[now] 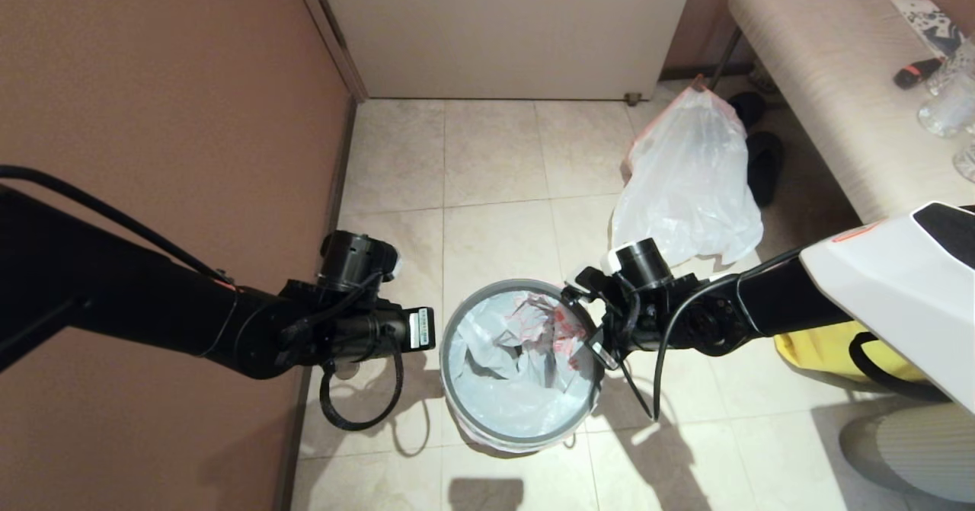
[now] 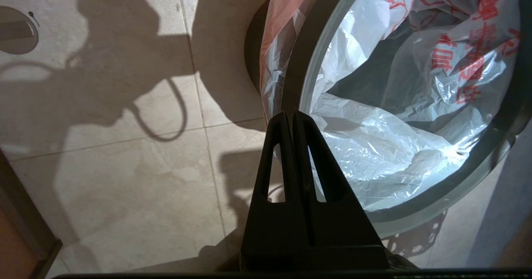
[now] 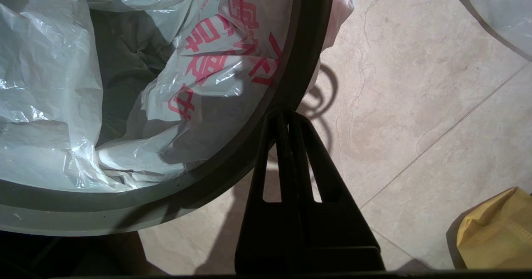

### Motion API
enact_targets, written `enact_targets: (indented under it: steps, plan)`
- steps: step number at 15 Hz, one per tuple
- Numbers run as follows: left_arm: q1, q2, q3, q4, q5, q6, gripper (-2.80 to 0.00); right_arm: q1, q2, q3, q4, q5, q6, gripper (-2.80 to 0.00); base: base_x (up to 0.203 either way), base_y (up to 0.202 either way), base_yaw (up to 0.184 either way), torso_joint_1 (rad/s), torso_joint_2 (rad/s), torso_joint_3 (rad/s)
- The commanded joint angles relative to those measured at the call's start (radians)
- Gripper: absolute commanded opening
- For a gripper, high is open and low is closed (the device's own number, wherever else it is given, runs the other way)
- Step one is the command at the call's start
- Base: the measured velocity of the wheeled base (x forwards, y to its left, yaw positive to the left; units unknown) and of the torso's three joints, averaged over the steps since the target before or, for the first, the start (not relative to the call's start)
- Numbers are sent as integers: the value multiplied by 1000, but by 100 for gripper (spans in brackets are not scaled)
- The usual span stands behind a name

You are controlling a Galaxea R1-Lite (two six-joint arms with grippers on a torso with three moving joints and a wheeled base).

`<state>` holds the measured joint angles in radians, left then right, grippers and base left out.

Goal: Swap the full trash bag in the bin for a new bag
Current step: Place the trash can ring on the trash can

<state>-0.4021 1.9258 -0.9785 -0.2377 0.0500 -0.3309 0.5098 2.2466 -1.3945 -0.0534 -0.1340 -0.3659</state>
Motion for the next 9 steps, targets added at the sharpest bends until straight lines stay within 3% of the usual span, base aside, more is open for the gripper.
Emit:
enact_targets:
  steps: [1,4,9]
  plan:
    - [-14,18,-9,-1,1,-8,-280,1,16,0,1,1,-2,-280,0,0,0,0,0,0]
    - [-56,33,-13,4,5,-29,-280,1,21,-3,1,1,-2,-280,0,0,0,0,0,0]
    - [-60,121,-20,-8,18,-29,-280,0,16,-3,0,1,-2,-280,0,0,0,0,0,0]
